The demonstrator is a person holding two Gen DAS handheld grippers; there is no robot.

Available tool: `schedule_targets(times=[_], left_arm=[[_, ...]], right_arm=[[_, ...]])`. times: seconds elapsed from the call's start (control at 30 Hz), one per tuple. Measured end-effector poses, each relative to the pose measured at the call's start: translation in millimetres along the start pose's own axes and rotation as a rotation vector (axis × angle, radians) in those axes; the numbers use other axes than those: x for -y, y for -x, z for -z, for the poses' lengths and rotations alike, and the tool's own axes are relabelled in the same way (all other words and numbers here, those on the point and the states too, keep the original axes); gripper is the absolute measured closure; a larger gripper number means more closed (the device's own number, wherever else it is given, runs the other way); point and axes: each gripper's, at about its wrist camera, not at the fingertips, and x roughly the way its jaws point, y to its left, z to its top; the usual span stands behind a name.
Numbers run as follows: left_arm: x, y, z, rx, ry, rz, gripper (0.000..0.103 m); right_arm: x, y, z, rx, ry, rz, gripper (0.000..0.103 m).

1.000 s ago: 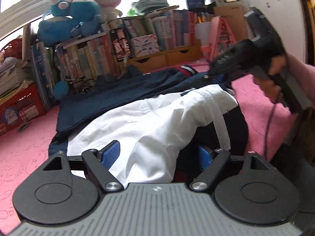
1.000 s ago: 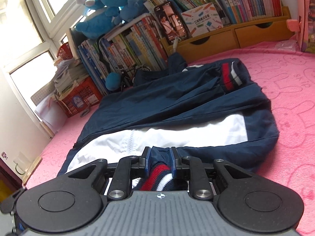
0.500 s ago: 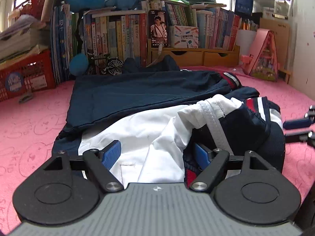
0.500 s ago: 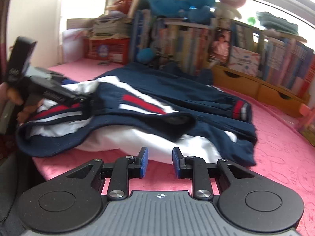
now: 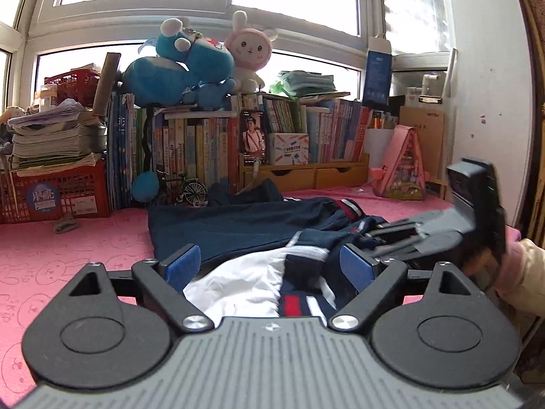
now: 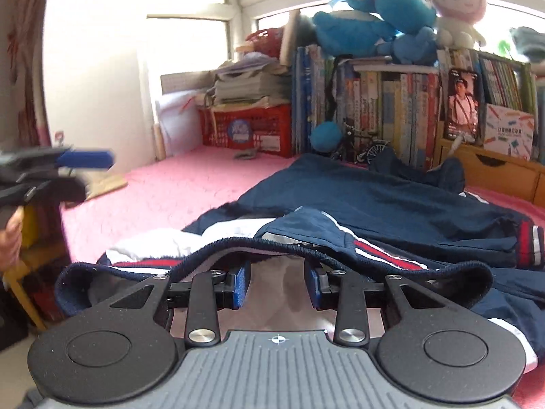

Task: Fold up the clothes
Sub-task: 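Grasp the striped hem band with the left gripper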

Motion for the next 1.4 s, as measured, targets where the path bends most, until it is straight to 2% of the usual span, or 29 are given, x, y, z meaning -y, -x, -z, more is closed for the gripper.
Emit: schedule_targets(times=[0.07,0.17,0.23,0.3,0.33,0.43,0.47,0.5,0.57,0.63,0.73,0.8,0.9,0.93,1.0,1.03,1.07,1.13,1.17,1.23,1.33,1.4], left_arm=[[12.4,4.7,9.6,-0.021,-0.073,0.004,0.006],[30.4,-4.5,26.3,-0.045,-0.199,-0.027,0.003],[32.9,-20.0,34.4,-0.067,-0.217,-0.058,0.003],[24.7,-37.3,37.8,-0.077,-0.159,-0.097,0.003],[16.0,-45.8,39.1,-0.08,-0.104,-0.123,0.003],[-24.9,-71.4,40.2,-0.116,0.159,-0.237,0.002],[-42.5,-79.5,41.8,-0.146,0.271,-0.298,0.002],[-57.1,-85.1,44.6,-0.174,0.361,-0.345,0.002],[-77.2,-93.1,50.9,-0.199,0.48,-0.386,0.004],[-83.1,-95.9,55.0,-0.197,0.513,-0.392,0.004],[-80.2,-95.8,56.3,-0.186,0.491,-0.39,0.004],[-78.6,-94.3,56.5,-0.177,0.479,-0.382,0.004],[-81.0,-91.0,57.4,-0.156,0.503,-0.357,0.004],[-82.2,-91.6,57.8,-0.149,0.517,-0.344,0.004],[-84.8,-93.3,58.7,-0.136,0.545,-0.317,0.004],[-83.8,-93.9,58.4,-0.129,0.544,-0.324,0.016],[-81.3,-94.9,57.2,-0.126,0.528,-0.334,0.043],[-74.7,-98.0,53.5,-0.134,0.495,-0.327,0.066],[-71.5,-98.0,51.6,-0.125,0.475,-0.323,0.068],[-65.1,-97.4,47.7,-0.102,0.436,-0.316,0.071],[-59.4,-95.5,42.6,-0.068,0.404,-0.29,0.07],[-58.3,-95.9,41.0,-0.061,0.39,-0.278,0.064]], right_arm=[[5.9,-8.3,-8.1,0.009,-0.039,0.021,0.065],[12.6,-4.0,-8.6,0.02,-0.029,0.05,0.06],[17.0,-1.1,-9.0,0.027,-0.022,0.07,0.06],[21.5,1.8,-9.4,0.035,-0.016,0.089,0.057],[23.7,3.2,-9.6,0.039,-0.012,0.099,0.051],[30.4,7.5,-10.1,0.05,-0.003,0.128,0.038],[32.6,9.0,-10.3,0.054,0.001,0.137,0.034],[34.8,10.4,-10.5,0.057,0.004,0.147,0.033],[48.2,18.8,-11.8,0.049,0.017,0.214,0.031],[66.7,20.2,-13.8,0.023,0.028,0.296,0.03],[87.3,5.5,-12.4,-0.037,0.082,0.334,0.024],[96.9,-11.2,-12.4,-0.08,0.139,0.335,0.021],[107.8,-40.8,-16.4,-0.135,0.211,0.312,0.012],[109.3,-49.7,-17.5,-0.144,0.219,0.302,0.008],[111.6,-64.6,-19.0,-0.15,0.219,0.291,0.007],[113.0,-68.9,-19.0,-0.15,0.208,0.29,0.009],[114.9,-71.3,-18.8,-0.158,0.187,0.272,0.021],[118.3,-68.3,-17.8,-0.171,0.113,0.226,0.047],[118.7,-63.7,-16.6,-0.166,0.088,0.22,0.059],[118.6,-51.6,-14.6,-0.15,0.07,0.209,0.073],[115.8,-24.2,-15.7,-0.085,0.034,0.219,0.08],[113.2,-5.8,-20.2,-0.043,0.018,0.205,0.08]])
